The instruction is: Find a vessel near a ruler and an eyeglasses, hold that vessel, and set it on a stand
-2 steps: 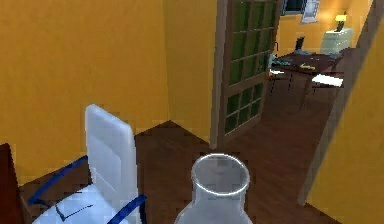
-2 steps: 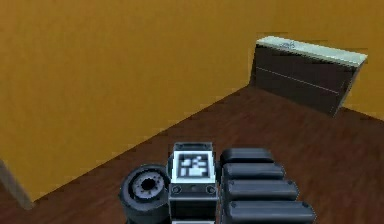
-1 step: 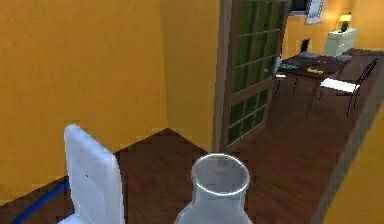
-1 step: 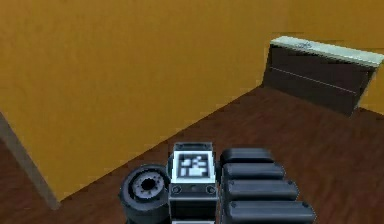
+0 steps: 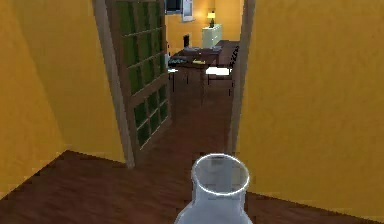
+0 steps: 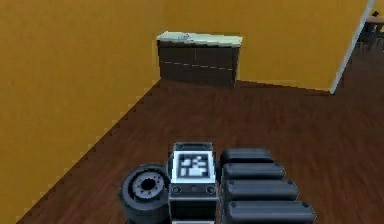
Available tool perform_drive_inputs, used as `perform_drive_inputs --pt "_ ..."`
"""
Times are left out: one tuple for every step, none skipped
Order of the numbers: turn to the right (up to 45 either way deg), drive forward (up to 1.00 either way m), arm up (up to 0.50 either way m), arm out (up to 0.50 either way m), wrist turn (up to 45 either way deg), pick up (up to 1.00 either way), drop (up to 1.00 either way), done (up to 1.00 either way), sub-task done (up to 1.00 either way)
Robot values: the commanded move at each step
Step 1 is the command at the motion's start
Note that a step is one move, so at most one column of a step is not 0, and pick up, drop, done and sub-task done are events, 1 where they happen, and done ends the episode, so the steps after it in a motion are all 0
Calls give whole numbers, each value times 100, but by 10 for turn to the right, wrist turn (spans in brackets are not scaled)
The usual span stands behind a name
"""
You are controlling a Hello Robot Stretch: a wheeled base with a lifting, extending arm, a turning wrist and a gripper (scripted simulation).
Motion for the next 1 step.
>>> perform_drive_inputs --pt "0 100 0 0 0 0 0 0 0"
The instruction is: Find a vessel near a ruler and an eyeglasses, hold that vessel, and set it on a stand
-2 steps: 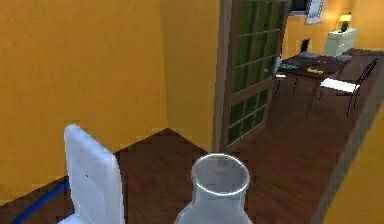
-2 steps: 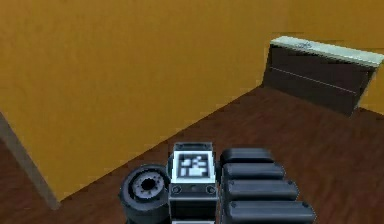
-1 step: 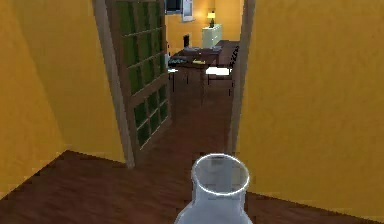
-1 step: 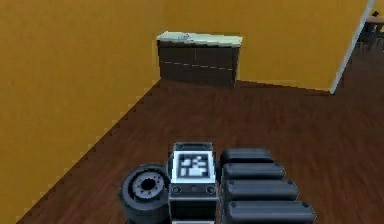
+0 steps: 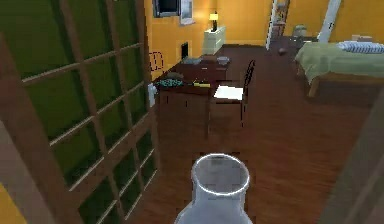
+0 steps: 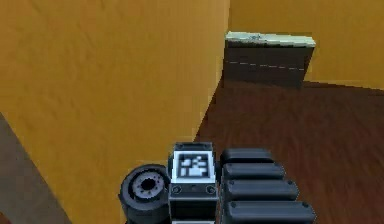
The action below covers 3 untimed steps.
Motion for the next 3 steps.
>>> perform_drive_inputs --pt "0 55 0 0 0 0 0 0 0" --pt "300 0 0 0 0 0 0 0 0" --pt "0 100 0 0 0 0 0 0 0"
